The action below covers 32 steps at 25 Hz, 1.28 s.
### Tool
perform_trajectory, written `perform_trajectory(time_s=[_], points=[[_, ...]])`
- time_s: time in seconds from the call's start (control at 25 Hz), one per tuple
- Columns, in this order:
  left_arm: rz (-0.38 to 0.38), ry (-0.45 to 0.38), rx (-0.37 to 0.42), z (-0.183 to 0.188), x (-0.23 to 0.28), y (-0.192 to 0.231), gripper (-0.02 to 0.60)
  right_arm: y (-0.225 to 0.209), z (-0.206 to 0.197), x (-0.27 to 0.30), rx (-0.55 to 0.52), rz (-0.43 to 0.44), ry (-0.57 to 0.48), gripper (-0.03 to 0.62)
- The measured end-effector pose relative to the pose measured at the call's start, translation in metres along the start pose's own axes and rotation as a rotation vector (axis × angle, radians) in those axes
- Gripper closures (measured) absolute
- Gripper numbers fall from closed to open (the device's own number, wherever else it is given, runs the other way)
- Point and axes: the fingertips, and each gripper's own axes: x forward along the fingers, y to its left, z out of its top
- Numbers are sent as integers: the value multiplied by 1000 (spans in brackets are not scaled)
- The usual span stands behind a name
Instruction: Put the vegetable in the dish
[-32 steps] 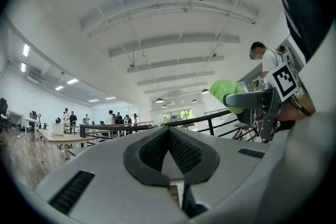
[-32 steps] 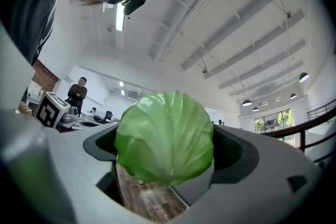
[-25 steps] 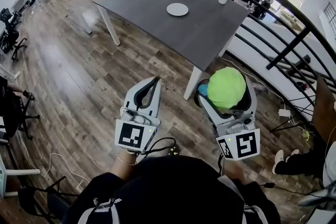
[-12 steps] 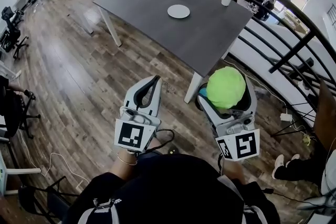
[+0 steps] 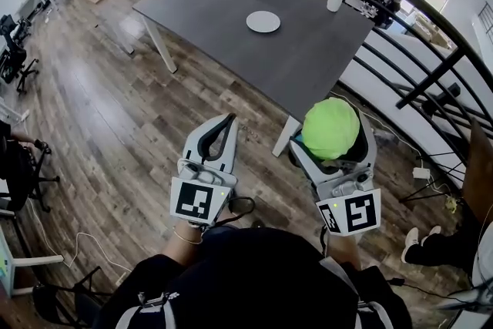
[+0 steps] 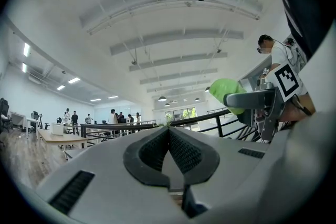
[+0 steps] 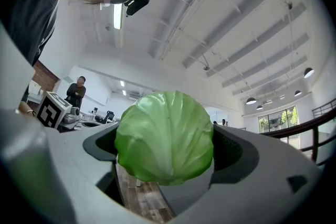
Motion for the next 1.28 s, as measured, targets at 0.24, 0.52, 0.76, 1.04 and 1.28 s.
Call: perform_trajectory(time_s=[0.24,0.52,0.76,1.04,1.28], points=[[-13,1,-1,-6,23,29,581,-3,-8,35,-12,-11,7,69],[-20,21,-34,-11,43,68,581,0,-9,70,-25,-26,9,69],[-27,18,-31,-12,55,97,581,1,-15,99,-21,-44,22,69],[-56,14,-38,-16,69,127,581,8,-20,131,-23,-63,29,69],[-113,5,-51,-22,85,148,581,12,-27,154,-28,-110,39,69]])
